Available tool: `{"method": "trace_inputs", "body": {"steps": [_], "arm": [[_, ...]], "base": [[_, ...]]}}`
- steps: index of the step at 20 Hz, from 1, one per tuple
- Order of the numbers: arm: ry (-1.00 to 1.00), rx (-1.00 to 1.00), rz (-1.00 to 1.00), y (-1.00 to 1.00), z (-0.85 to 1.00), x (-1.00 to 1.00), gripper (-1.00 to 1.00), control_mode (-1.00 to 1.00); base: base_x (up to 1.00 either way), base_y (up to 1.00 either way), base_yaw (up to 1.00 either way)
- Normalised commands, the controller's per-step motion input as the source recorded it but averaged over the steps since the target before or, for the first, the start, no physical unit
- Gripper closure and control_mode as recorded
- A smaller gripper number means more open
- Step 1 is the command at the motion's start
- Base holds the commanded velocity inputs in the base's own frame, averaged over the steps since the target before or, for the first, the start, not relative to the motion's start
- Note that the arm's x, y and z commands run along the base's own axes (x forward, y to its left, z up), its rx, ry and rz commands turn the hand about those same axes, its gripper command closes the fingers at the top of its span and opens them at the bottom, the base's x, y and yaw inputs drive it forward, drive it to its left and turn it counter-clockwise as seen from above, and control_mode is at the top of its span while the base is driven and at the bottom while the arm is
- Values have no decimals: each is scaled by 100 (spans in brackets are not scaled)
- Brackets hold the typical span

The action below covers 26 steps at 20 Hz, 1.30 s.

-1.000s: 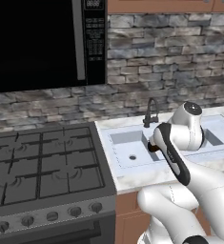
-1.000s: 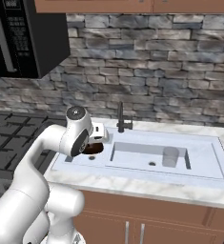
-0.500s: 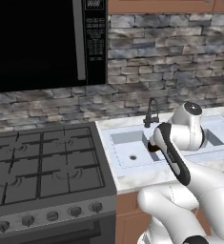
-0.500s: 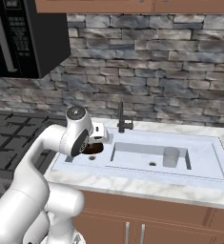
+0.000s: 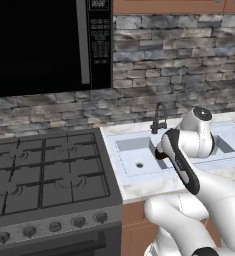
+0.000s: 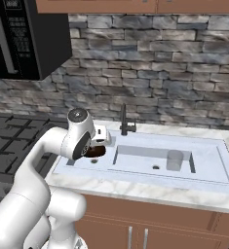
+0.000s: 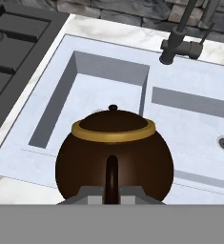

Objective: Place the teapot in the left basin and the glass cup in the right basin of the sink.

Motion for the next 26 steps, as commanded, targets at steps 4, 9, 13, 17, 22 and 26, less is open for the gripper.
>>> {"method": "trace_inputs", "body": {"steps": [4, 9, 13, 17, 22, 26], "arm": [[0, 0, 0, 0, 0, 0, 100, 100], [0, 0, 0, 0, 0, 0, 100, 100], [0, 0, 0, 0, 0, 0, 100, 100], [0, 0, 0, 0, 0, 0, 100, 100], [0, 0, 0, 0, 0, 0, 100, -100], [0, -4, 0, 8, 0, 6, 100, -100]], "base": [[0, 0, 0], [0, 0, 0], [0, 0, 0], [0, 0, 0], [0, 0, 0], [0, 0, 0]]}}
